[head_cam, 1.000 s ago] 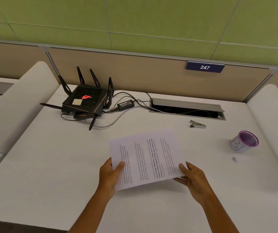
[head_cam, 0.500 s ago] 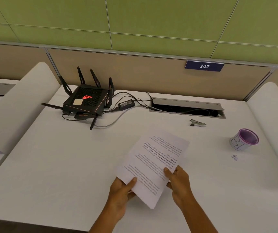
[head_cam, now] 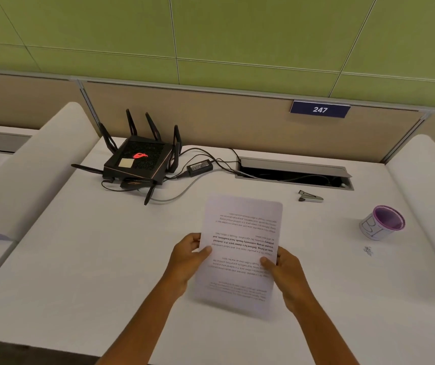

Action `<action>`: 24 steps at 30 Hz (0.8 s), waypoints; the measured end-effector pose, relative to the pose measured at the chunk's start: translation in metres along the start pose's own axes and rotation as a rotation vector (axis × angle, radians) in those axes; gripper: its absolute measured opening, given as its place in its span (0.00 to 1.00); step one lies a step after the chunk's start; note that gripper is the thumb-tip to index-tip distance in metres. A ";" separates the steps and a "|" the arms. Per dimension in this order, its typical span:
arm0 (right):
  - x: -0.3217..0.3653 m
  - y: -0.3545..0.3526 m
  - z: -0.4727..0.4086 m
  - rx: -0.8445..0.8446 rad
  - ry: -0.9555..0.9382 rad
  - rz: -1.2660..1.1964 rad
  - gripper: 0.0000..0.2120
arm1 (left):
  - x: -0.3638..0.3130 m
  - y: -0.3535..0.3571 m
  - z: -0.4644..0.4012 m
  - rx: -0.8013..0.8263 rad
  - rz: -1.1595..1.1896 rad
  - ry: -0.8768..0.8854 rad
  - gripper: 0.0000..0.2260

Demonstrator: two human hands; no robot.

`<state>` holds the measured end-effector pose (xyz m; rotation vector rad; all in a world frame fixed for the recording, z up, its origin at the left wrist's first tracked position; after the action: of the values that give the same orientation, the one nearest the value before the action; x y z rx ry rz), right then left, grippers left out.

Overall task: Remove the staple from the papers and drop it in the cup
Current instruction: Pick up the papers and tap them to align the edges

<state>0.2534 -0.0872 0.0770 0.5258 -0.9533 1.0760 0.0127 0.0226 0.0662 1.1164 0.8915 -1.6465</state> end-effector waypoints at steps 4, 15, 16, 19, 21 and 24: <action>0.015 -0.003 0.007 -0.129 -0.154 -0.072 0.12 | -0.029 0.013 0.007 -0.097 0.016 0.180 0.10; -0.016 0.010 0.009 -0.228 -0.222 -0.045 0.16 | -0.005 0.039 0.025 -0.134 0.035 0.275 0.17; -0.021 0.012 0.006 -0.224 -0.205 -0.044 0.17 | 0.000 0.041 0.025 -0.129 0.032 0.262 0.19; -0.027 0.014 -0.001 -0.234 -0.186 -0.049 0.16 | 0.006 0.045 0.023 -0.125 0.034 0.248 0.22; -0.023 0.015 -0.002 -0.241 -0.200 -0.045 0.16 | 0.003 0.048 0.021 -0.123 0.030 0.252 0.20; -0.017 0.014 -0.003 -0.258 -0.214 -0.053 0.14 | -0.004 0.047 0.019 -0.146 0.037 0.259 0.19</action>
<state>0.2393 -0.0876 0.0604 0.4558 -1.2393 0.8442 0.0527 -0.0081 0.0729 1.2535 1.1302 -1.4027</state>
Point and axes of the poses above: each hand's wrist, its own z-axis away from the middle knuckle, its own y-axis out of the palm, x = y × z, the point moved 6 cm from there along -z, towards the middle knuckle, and after that the axes turned 7 degrees about y, right-handed, at the moved point
